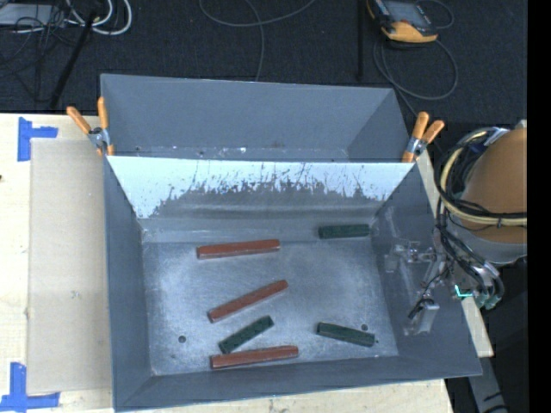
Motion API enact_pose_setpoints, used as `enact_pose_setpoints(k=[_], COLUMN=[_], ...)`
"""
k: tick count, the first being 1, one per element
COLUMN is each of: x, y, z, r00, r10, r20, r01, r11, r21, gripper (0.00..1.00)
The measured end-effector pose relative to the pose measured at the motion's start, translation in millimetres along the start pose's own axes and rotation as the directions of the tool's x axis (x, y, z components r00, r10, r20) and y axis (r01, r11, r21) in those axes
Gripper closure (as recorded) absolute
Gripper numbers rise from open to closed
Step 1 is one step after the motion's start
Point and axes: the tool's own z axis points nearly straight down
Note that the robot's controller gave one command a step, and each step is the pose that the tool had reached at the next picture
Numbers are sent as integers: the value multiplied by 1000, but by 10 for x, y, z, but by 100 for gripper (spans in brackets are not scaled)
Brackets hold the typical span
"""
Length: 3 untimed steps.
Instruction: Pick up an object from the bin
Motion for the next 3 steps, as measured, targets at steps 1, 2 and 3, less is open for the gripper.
enact_pose_setpoints(k=[1, 2, 3], x=[63, 86, -159], y=[401, 404, 392], z=[1540, 1531, 38], r00=[999, 1000, 1000], r10=[35, 30, 3], r20=[16, 7, 17], r01=[-36, -30, -3], r11=[999, 1000, 1000], r21=[1, 2, 3], gripper=[0, 100, 100])
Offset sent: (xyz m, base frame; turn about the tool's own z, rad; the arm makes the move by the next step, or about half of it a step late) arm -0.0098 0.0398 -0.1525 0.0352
